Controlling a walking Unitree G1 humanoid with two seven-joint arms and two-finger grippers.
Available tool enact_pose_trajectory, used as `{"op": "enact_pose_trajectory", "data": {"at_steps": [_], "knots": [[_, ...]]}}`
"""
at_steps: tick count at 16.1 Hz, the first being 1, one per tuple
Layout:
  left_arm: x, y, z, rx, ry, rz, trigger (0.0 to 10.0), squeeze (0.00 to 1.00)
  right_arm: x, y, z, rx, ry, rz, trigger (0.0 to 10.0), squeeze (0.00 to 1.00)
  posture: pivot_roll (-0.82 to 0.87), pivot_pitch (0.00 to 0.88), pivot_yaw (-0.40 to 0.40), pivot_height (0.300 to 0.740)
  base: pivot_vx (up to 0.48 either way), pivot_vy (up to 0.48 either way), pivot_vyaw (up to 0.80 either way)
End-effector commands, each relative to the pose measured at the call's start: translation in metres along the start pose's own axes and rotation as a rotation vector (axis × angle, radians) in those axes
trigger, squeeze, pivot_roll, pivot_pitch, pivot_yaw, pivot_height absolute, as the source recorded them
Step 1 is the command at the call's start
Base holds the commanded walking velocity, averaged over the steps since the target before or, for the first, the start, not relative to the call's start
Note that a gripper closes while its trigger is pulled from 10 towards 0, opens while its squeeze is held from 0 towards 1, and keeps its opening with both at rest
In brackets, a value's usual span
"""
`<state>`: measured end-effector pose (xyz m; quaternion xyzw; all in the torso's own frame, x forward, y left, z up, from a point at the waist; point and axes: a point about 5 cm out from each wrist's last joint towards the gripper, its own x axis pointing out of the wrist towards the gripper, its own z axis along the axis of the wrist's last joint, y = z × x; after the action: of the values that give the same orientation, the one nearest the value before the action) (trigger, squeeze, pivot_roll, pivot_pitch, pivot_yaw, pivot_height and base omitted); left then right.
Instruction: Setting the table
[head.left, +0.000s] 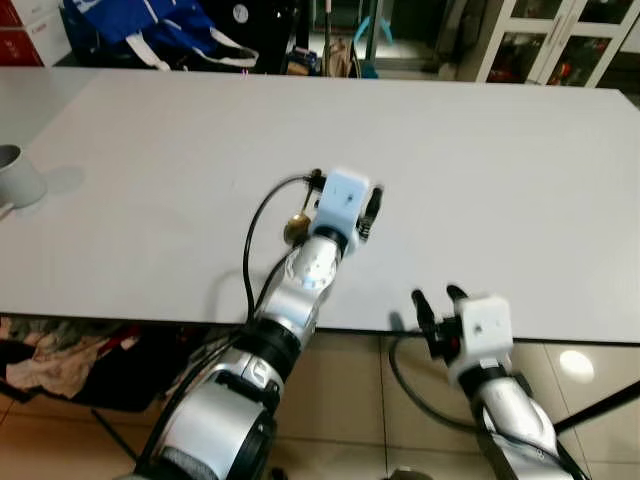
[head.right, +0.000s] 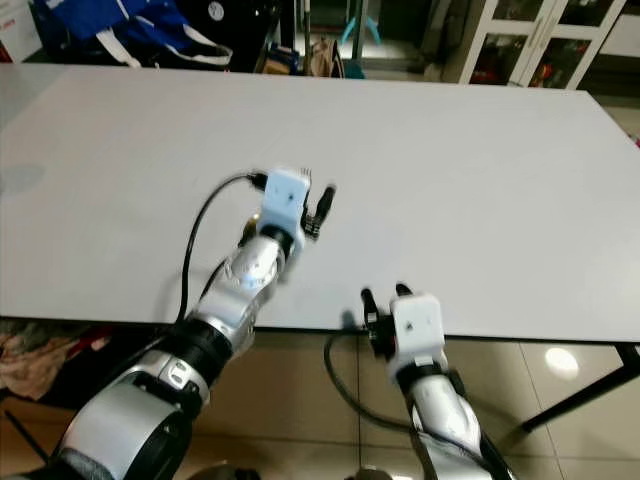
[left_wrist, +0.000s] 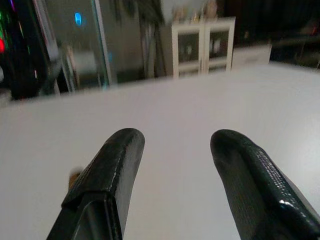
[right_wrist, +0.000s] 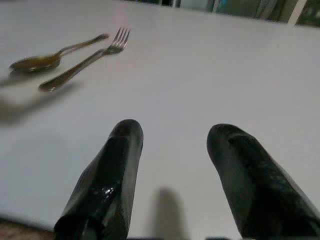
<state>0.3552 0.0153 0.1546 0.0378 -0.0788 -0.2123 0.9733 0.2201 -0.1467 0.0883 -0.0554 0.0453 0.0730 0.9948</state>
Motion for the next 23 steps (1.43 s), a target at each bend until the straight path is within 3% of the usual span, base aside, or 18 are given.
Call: {"op": "enact_pose_trajectory", "data": {"at_steps": [1, 3, 5, 7, 9, 12, 23], "knots": [[-0.003, 0.0, 0.003, -0.046, -0.023, 0.01, 10.0, 0.0, 0.007, -0.007, 0.0, 0.018, -0.016, -0.051, 10.0, 0.0, -0.15, 0.0, 0.053, 0.722, 0.0, 0.0, 0.0], [-0.015, 0.035, 0.002, -0.025, -0.026, 0.078, 10.0, 0.0, 0.017, -0.01, 0.0, 0.036, -0.028, -0.073, 10.0, 0.0, -0.11, 0.0, 0.059, 0.722, 0.0, 0.0, 0.0], [-0.034, 0.059, -0.001, -0.008, -0.019, 0.104, 10.0, 0.0, 0.027, -0.012, -0.001, 0.061, -0.032, -0.09, 10.0, 0.0, -0.07, 0.0, 0.054, 0.722, 0.0, 0.0, 0.0], [-0.057, 0.072, -0.008, -0.059, 0.008, 0.139, 10.0, 0.0, 0.038, -0.015, 0.0, 0.073, -0.044, -0.099, 10.0, 0.0, -0.04, 0.0, 0.045, 0.722, 0.0, 0.0, 0.0], [-0.066, 0.07, -0.01, -0.071, 0.025, 0.143, 10.0, 0.0, 0.043, -0.016, 0.001, 0.079, -0.05, -0.102, 10.0, 0.0, -0.03, 0.0, 0.039, 0.722, 0.0, 0.0, 0.0], [-0.073, 0.061, -0.015, -0.183, 0.111, 0.172, 10.0, 0.0, 0.049, -0.019, -0.002, 0.118, -0.042, -0.112, 10.0, 0.0, -0.02, 0.0, 0.022, 0.722, -0.123, 0.104, 0.0], [-0.066, 0.064, -0.034, -0.157, 0.223, 0.195, 10.0, 0.0, 0.04, -0.031, -0.008, 0.144, -0.027, -0.148, 10.0, 0.0, -0.06, 0.0, 0.023, 0.722, -0.253, 0.38, 0.0]]}}
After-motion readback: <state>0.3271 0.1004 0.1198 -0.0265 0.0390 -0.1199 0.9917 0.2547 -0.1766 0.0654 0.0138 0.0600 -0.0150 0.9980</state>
